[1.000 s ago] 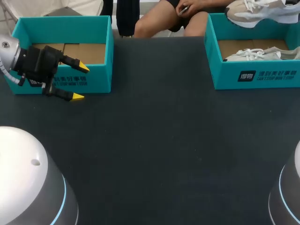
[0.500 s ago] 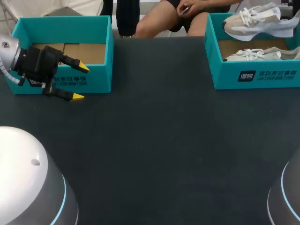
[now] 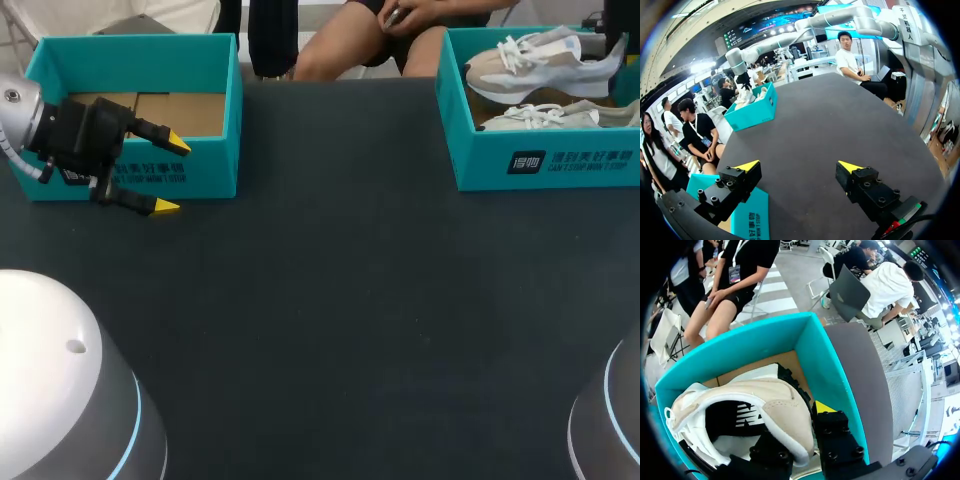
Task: Take the shoe out of the shoebox, open the shoe tongue, remove and reinsert the insole, then place the shoe into the shoebox
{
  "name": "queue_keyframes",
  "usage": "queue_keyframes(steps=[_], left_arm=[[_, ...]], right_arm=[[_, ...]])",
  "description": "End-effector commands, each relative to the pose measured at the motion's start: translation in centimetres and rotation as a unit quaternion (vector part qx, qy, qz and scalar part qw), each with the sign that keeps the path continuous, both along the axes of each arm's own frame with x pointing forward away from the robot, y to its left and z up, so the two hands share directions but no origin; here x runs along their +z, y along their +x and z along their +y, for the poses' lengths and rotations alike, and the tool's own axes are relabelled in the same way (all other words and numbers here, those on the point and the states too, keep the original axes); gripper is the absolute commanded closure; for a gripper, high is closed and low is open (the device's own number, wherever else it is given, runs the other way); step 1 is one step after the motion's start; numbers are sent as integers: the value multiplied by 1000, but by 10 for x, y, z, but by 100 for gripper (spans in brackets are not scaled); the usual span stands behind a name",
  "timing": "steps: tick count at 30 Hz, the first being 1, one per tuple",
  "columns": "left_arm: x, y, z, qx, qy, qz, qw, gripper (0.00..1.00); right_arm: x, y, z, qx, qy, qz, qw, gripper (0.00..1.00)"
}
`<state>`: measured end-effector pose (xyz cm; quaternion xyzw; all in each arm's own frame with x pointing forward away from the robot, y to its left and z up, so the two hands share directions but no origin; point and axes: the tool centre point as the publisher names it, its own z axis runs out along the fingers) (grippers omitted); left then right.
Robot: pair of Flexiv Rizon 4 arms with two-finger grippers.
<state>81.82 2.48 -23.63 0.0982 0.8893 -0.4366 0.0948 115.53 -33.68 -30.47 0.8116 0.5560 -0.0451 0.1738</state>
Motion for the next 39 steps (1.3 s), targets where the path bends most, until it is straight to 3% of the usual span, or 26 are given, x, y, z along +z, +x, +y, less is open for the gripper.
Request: queue_keyframes(steps=[1,39], left_arm=[[0,0,-1,0,2,0,1000,0],[0,0,-1,0,2,0,1000,0]], right_arm=[[-15,14,-1,-8,2,11,1000,100],[-66,14,-6,-13,-14,52,998,100]])
